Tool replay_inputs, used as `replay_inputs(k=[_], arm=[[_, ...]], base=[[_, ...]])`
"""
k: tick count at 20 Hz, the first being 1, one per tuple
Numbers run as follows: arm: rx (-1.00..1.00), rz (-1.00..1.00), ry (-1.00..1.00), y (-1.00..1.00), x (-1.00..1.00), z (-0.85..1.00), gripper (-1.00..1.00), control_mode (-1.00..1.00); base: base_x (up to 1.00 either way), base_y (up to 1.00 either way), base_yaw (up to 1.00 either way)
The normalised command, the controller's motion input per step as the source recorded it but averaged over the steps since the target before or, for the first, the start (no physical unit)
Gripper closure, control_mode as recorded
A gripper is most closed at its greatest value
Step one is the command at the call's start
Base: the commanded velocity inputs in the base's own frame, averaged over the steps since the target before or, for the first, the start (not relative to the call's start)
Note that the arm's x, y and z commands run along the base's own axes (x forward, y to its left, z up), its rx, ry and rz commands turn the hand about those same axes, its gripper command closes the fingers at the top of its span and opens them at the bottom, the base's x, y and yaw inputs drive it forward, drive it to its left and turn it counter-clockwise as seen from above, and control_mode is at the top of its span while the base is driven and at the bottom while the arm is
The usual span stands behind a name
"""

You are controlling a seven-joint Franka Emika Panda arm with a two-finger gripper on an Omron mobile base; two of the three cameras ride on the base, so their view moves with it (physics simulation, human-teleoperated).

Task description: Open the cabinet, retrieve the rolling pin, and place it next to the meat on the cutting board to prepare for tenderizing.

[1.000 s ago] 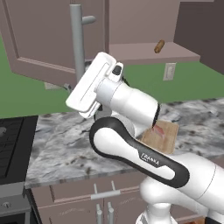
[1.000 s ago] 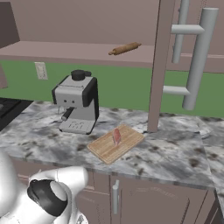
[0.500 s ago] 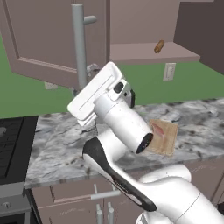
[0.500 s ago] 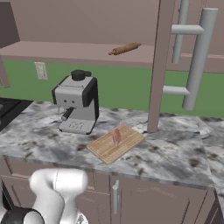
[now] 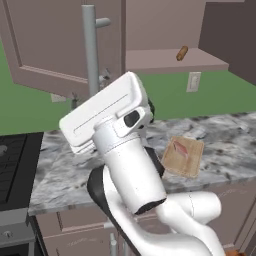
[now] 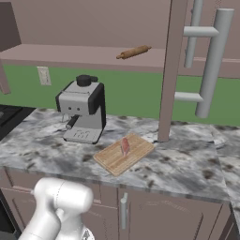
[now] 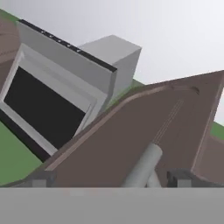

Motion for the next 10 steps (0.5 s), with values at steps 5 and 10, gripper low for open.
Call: replay_inputs(k=[5, 10], arm=[[0.23, -0.01, -0.02, -0.41, -0.93, 0.53, -1.00, -1.00], [0.28, 0.00, 0.00, -0.63, -0.76, 0.34, -1.00, -1.00]], base=[[0.00, 0.00, 0.00], [0.00, 0.00, 0.00]])
